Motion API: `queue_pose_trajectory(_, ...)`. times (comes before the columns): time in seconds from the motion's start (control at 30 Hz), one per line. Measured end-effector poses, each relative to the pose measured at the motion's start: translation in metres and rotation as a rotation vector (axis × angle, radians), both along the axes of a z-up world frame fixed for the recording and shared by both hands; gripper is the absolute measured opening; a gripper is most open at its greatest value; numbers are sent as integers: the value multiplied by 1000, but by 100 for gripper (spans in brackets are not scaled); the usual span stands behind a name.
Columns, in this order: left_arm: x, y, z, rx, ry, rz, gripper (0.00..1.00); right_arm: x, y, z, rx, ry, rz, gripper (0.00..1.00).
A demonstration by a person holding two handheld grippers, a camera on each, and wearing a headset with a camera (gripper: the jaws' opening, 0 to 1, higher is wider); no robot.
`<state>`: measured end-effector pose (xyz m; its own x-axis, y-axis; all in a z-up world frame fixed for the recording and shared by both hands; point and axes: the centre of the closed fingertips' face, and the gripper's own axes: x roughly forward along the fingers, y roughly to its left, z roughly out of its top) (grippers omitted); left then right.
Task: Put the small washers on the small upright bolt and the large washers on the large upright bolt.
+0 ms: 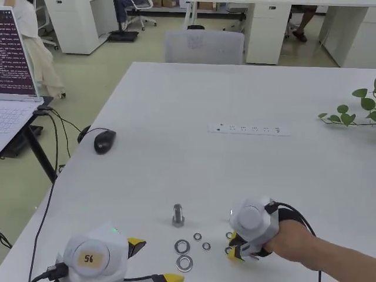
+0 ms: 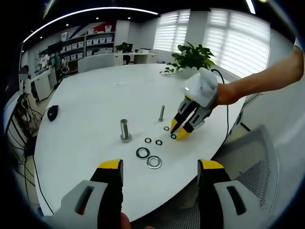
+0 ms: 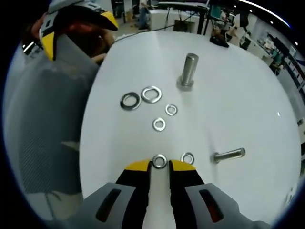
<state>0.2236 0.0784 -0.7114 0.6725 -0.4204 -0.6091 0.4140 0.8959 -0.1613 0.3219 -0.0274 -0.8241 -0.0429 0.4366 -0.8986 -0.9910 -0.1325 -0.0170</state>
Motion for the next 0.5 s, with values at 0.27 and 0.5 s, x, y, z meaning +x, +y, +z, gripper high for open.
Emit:
queue_pose_trajectory(0.27, 2, 2, 4, 0, -11, 2, 61, 1, 0, 0, -8, 1, -13, 14)
queue_pose_trajectory(0.5, -1, 9, 5, -1, -15, 21, 61, -1, -6, 1, 28, 51, -89, 14)
